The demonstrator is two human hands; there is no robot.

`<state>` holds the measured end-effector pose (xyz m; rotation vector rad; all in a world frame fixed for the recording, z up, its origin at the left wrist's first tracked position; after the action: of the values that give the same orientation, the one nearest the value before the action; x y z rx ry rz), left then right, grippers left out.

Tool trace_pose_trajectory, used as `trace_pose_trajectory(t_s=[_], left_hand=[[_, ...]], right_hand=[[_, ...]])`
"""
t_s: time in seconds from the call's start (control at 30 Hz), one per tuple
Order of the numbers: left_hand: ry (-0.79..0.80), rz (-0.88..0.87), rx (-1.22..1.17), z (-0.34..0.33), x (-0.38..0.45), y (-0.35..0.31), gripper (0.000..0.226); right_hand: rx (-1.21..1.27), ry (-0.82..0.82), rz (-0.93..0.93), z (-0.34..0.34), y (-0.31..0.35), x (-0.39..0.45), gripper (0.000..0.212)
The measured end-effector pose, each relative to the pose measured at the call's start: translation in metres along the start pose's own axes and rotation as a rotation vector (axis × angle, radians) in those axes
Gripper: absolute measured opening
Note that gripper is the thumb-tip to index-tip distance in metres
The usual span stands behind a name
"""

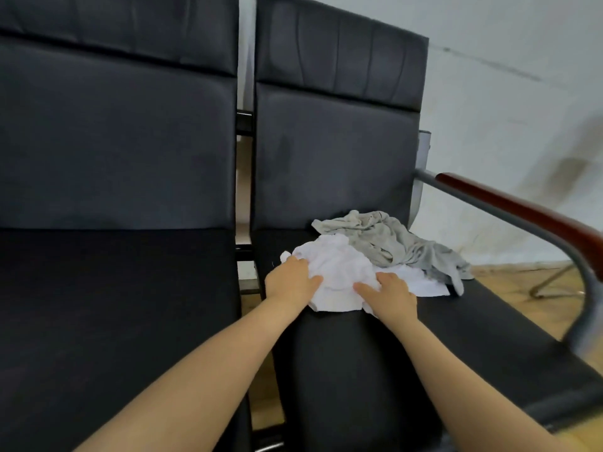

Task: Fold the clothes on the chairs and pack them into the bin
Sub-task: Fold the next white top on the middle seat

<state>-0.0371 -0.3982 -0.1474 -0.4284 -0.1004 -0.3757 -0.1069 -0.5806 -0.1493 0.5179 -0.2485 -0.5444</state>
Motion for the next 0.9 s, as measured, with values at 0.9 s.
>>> trace_pose_trajectory(t_s=[0.9], left_hand=[[-0.398, 0.053, -1.212, 0.209, -0.06, 0.029, 0.033]], right_hand=[[0.977, 0.042, 0.196, 0.107, 0.232, -0.087, 0.024]])
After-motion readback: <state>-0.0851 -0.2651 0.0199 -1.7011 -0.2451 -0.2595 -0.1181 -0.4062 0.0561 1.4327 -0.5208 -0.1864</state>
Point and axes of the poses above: each hand's wrist, its own x-axis towards the middle knuckle, its own z-axis out of the back of the hand, y = z × x, the point moved 3 cm from there along x, towards the middle knuckle, and after that the axes turned 6 degrees about -z, right-handed, at the moved point
